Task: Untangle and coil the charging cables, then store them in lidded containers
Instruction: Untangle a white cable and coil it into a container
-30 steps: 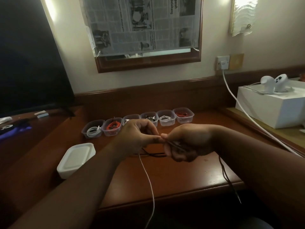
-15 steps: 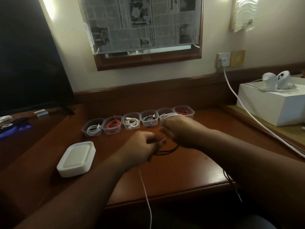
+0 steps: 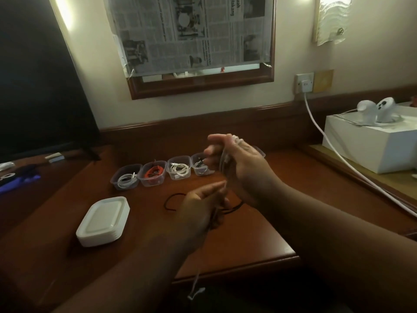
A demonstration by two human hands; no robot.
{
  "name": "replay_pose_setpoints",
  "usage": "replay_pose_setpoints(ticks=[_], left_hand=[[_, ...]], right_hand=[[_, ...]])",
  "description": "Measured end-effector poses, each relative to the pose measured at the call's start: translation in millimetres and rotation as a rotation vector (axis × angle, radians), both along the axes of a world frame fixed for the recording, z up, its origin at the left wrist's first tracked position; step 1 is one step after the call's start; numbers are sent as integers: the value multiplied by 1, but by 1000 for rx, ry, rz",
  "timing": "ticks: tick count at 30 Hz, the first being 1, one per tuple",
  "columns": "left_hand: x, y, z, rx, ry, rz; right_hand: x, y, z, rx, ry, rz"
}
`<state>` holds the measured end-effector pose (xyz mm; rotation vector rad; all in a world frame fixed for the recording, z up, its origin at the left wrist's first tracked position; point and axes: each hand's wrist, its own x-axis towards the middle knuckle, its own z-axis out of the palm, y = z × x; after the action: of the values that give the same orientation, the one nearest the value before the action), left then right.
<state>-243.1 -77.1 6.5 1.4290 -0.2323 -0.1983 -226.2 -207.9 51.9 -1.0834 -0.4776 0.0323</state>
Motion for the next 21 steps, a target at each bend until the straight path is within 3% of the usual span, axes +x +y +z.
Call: replay_pose_setpoints(ticks=[2,3,5,6,8,11,15,17,19,21], left_hand=[[0,5,4,251,-140,-27],[5,11,8,361,-210,-9],[18,24,16,549,-388,62],[23,31,20,622,-479,91],[30,41,25,632,-543,112],[31,41,22,336,-412,80],[29,23,11,-100,-166,121],[24,11,9,-203,-19,133],[13,2,9,-162,74,115],[5,-1,8,-38,64,46]], right_hand=[[4,-4,2,-667,-355,-429],[5,-5,4,-1054,-480,-516],[6,-6,1,-1515,-459,-392],[8,-7,-3,-1546,-381,-310],[6,-8,-5,-1406,-173,-140],[6,-17,-3,-791,329,224],[4,-13,-1,-192,423,603],[2,-4,2,116,391,567],[0,3,6,293,325,378],[1,5,6,193,172,66]])
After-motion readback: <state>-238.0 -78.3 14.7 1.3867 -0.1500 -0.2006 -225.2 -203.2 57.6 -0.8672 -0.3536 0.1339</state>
